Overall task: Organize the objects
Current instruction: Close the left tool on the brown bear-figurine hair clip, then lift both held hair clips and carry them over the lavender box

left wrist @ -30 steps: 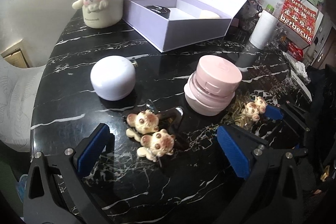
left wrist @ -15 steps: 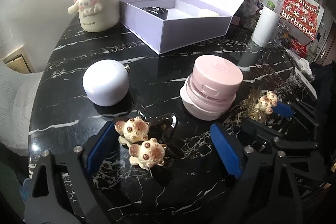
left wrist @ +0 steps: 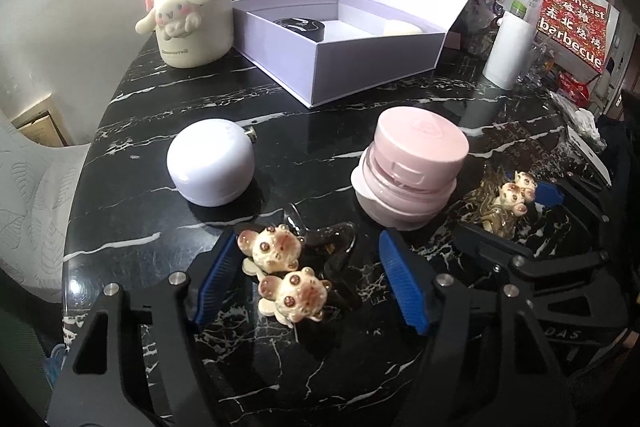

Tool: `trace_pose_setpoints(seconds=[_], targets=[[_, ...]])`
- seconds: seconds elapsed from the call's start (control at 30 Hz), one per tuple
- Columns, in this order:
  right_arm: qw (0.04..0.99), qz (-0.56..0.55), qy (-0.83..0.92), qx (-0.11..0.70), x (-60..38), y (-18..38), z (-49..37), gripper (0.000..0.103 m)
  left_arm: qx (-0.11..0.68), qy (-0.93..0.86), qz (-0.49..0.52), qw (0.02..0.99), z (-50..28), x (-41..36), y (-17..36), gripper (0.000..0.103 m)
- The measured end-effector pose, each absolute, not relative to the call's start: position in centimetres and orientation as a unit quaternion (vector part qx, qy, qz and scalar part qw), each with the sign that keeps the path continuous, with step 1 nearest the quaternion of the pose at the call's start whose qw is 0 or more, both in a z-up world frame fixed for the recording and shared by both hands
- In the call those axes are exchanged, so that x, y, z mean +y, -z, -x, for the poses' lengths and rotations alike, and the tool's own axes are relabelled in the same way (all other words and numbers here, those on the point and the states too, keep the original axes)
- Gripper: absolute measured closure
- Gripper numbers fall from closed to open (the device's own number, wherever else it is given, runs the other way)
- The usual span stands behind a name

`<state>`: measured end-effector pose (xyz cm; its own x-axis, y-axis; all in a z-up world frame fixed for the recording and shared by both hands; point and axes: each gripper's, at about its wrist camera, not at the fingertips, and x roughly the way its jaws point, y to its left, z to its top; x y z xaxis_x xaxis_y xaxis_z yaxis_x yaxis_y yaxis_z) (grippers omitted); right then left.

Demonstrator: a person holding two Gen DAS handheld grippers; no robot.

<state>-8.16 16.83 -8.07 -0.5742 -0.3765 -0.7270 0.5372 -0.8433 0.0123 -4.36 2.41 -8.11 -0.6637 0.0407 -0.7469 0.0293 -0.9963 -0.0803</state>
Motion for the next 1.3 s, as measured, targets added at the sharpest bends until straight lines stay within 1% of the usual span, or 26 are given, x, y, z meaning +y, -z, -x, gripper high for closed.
trace_pose_setpoints(seconds=[0.13, 0.2, 0.3, 0.4, 0.9, 1.3], targets=[[0.257, -0.384, 0.88, 0.111, 16.3, 8.1, 8.5, 0.024, -0.041, -0.912, 0.408, 0.001, 4.4, 2.5, 8.1, 0.043], [0.26, -0.38, 0.881, 0.112, 16.3, 8.1, 8.4, 0.032, -0.04, -0.912, 0.408, -0.003, 4.4, 2.5, 8.1, 0.045], [0.267, -0.373, 0.881, 0.115, 16.3, 8.0, 8.2, 0.04, -0.044, -0.913, 0.406, 0.001, 4.2, 2.3, 8.0, 0.047], [0.272, -0.374, 0.879, 0.118, 16.2, 7.9, 8.0, 0.041, -0.05, -0.911, 0.408, 0.006, 4.1, 2.1, 7.9, 0.054], [0.277, -0.389, 0.871, 0.118, 17.3, 7.6, 7.0, 0.041, -0.066, -0.903, 0.425, 0.017, 3.3, 2.2, 7.6, 0.055], [0.279, -0.369, 0.877, 0.126, 18.4, 5.5, 6.1, 0.041, -0.051, -0.908, 0.415, 0.018, 2.5, 2.8, 5.4, 0.055]])
